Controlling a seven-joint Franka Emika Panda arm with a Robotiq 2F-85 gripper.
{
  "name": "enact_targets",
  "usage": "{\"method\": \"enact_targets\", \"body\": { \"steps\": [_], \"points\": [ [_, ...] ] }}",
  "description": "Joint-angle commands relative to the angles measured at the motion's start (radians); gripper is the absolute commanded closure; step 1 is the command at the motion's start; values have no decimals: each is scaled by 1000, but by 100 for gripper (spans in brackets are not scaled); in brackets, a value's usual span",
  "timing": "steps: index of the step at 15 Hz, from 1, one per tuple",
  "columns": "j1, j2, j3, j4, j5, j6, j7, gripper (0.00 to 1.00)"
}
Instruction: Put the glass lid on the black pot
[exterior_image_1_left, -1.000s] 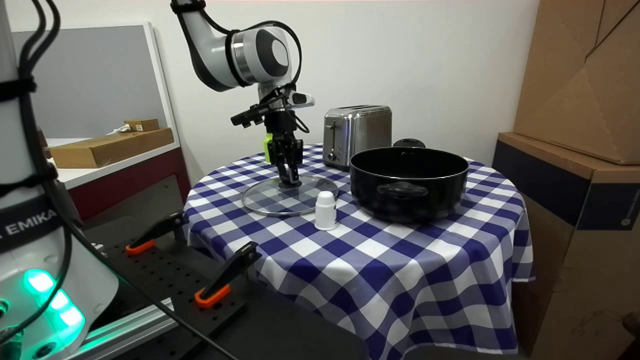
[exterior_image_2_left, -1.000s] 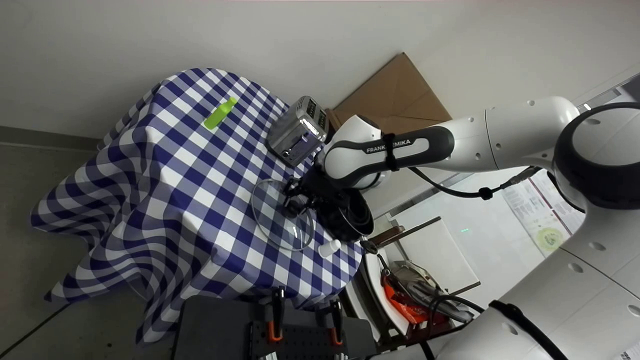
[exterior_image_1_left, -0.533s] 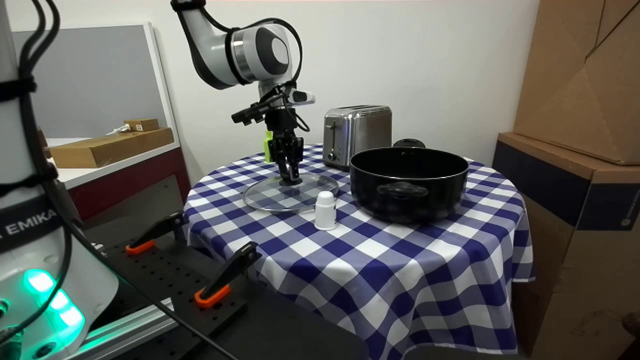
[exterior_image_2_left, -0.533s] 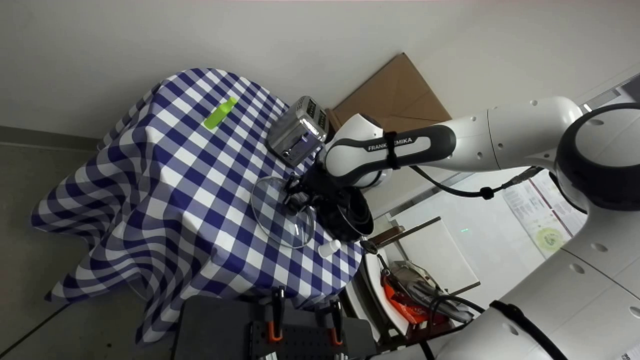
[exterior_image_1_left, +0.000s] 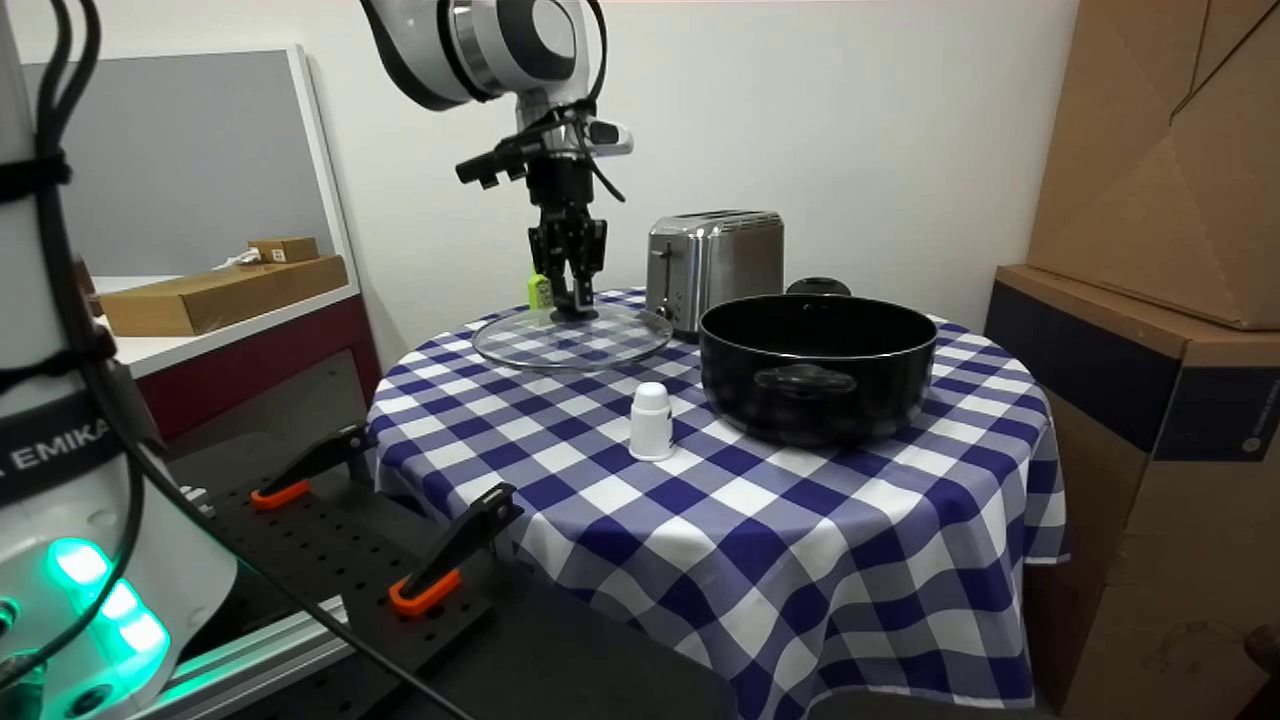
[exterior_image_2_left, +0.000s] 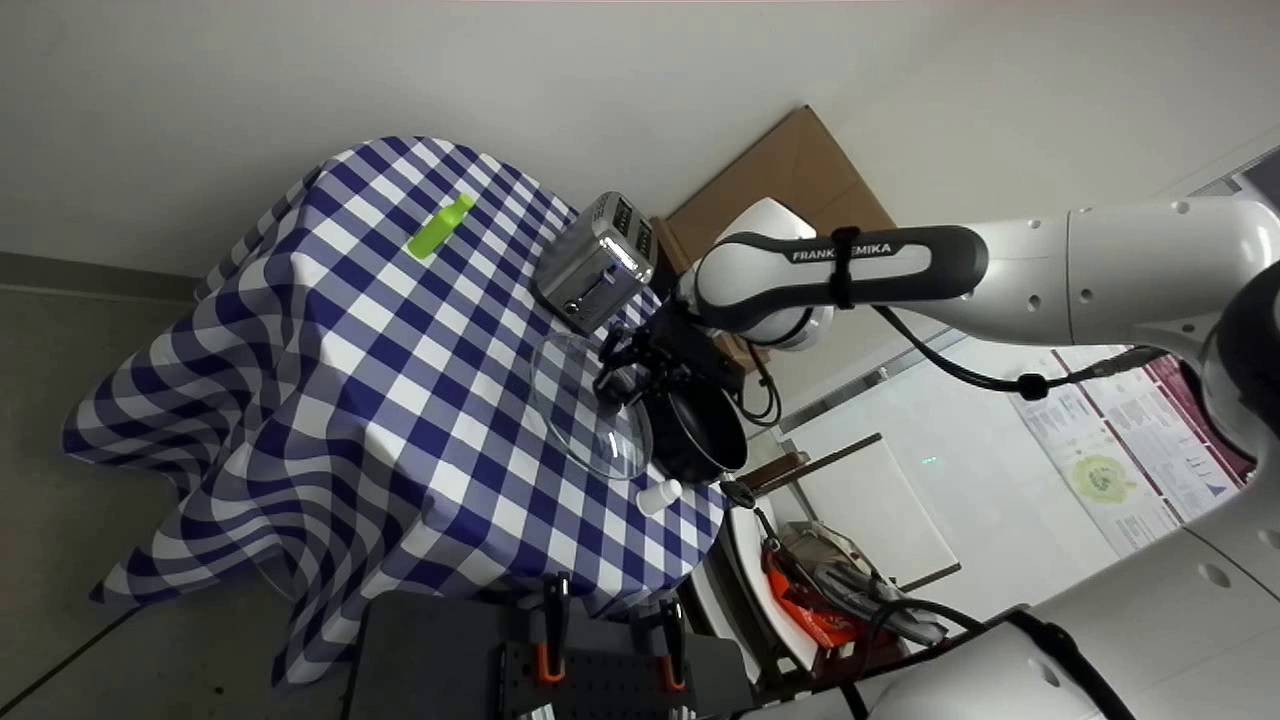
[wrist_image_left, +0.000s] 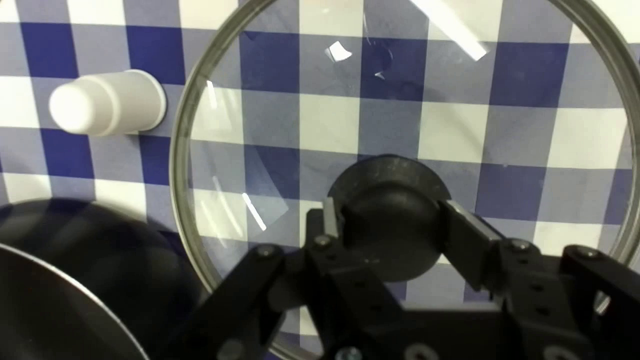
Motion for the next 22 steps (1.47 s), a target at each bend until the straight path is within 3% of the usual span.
{"method": "enact_targets", "body": {
  "steps": [1, 6, 10, 17, 22],
  "points": [
    [-21, -161, 27, -14, 10, -126, -47, 74],
    [-44, -293, 67, 30, -1, -277, -26, 74],
    [-87, -323, 74, 84, -11, -354, -40, 74],
    [-239, -272, -33, 210, -54, -395, -211, 74],
    [-318, -171, -113, 299, -41, -367, -316, 74]
  ]
}}
